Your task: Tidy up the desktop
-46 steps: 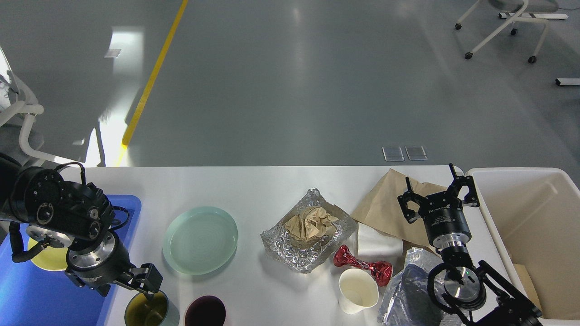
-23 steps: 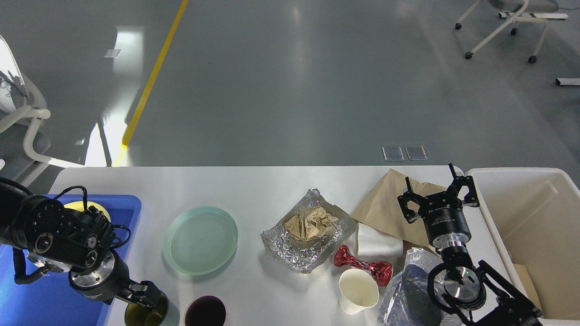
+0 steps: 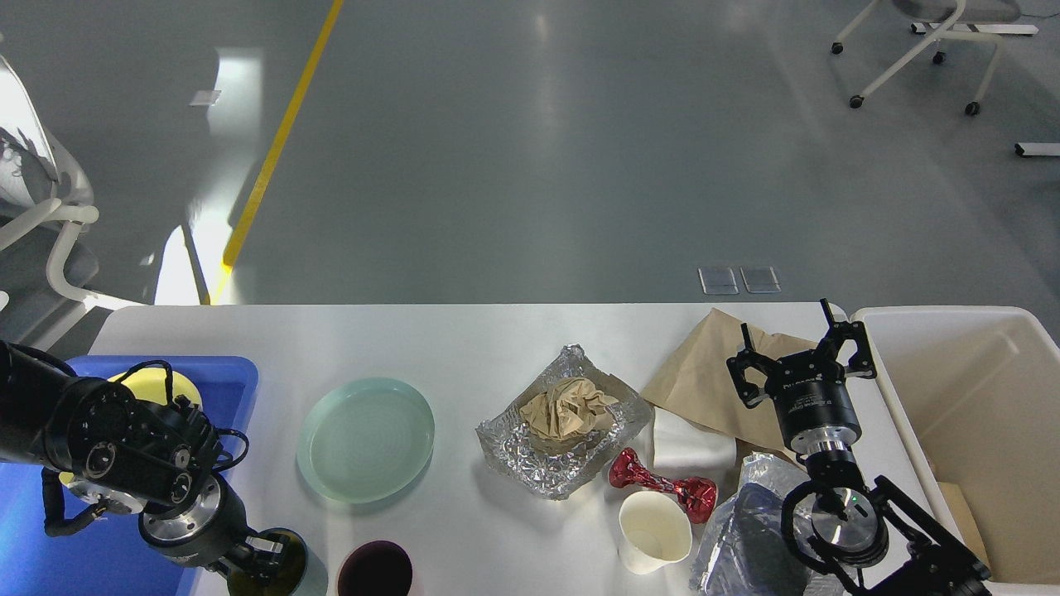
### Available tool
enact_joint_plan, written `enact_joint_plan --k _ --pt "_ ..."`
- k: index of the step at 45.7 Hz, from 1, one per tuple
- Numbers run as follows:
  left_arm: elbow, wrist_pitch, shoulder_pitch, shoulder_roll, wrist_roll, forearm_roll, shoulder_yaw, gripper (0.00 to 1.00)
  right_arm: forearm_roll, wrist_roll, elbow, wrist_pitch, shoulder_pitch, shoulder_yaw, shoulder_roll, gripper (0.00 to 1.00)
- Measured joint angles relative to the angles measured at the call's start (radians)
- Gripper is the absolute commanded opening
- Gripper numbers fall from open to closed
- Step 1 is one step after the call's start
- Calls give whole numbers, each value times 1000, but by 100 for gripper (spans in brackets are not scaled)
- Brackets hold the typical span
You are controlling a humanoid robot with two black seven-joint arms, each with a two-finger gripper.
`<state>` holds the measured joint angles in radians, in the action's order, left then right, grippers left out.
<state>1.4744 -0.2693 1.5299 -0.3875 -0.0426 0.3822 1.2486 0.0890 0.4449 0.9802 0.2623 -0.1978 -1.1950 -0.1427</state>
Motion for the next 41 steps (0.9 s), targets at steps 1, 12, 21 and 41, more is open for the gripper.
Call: enact_joint_plan --k 1,12,21,41 --pt "-1 -4 0 -1 1 -1 0 11 0 0 0 0 0 0 0 100" --pt "-11 -27 2 -8 3 -23 0 2 0 0 0 0 0 0 0 100" --pt "-18 -34 6 -12 3 -28 2 0 0 0 0 0 0 0 0 100" --pt "-15 -197 106 -49 7 -44 27 0 0 0 0 0 0 0 0 100"
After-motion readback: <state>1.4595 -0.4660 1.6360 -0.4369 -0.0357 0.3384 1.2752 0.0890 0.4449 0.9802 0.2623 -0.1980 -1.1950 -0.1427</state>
